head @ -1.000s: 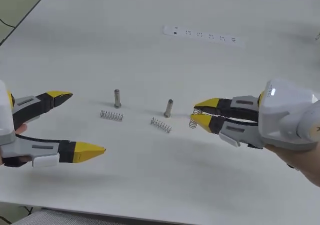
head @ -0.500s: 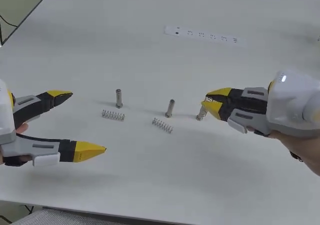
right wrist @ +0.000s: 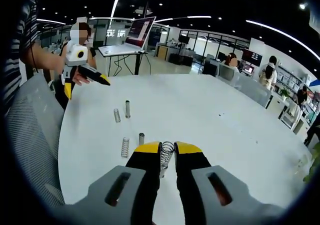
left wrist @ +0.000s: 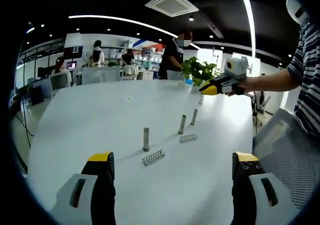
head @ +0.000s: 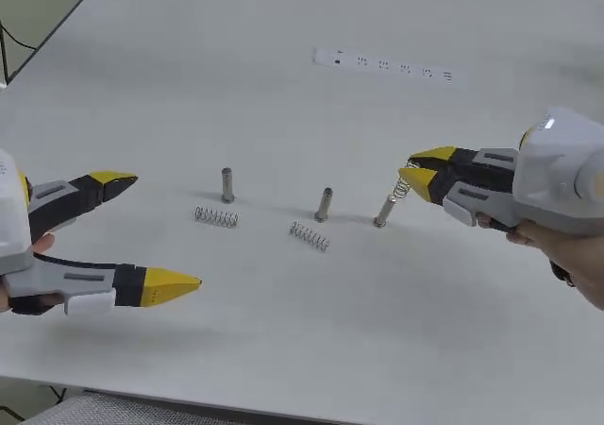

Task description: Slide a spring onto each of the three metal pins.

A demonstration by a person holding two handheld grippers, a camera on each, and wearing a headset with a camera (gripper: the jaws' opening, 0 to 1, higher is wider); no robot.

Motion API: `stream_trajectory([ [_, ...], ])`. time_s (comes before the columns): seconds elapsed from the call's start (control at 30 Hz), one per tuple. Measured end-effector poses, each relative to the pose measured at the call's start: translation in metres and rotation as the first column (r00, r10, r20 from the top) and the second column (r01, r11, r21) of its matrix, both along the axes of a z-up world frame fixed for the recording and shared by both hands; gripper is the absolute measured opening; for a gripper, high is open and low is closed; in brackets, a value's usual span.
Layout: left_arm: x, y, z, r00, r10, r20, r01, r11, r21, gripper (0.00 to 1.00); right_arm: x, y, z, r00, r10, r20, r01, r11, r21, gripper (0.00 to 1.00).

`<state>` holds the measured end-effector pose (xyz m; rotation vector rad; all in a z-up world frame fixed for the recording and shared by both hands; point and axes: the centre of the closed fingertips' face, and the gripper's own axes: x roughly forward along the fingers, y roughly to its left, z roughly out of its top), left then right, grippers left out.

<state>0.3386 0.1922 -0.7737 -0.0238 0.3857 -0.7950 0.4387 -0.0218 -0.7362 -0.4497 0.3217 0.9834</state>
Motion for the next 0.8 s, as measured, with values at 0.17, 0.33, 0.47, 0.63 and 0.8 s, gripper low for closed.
stream_trajectory([
  [0.17,0.001,0.001,0.001,1.0,0.005,0.003,-0.005,1.0,0.005,0.97,0.004,-0.001,-0.005,1.0,-0.008,-0.003,0.008,1.0,-0.01,0.12],
  [0.33,0.001,0.002,0.001,1.0,0.01,0.001,-0.01,1.0,0.002,0.97,0.007,0.0,-0.007,1.0,-0.013,-0.012,0.013,1.0,-0.008,0.12],
  [0.47,0.0,0.003,-0.001,1.0,0.01,-0.005,-0.01,1.0,0.005,0.97,0.008,-0.001,-0.01,1.0,-0.019,-0.024,0.019,1.0,-0.004,0.12],
  [0.63,-0.001,0.003,-0.002,1.0,0.012,-0.011,-0.012,1.0,0.006,0.97,0.01,-0.002,-0.013,0.999,-0.021,-0.027,0.021,1.0,-0.013,0.12],
  [0.8,0.001,0.003,-0.002,1.0,0.011,-0.012,-0.011,1.0,0.009,0.97,0.011,0.002,-0.013,1.0,-0.014,-0.028,0.013,1.0,-0.015,0.12],
])
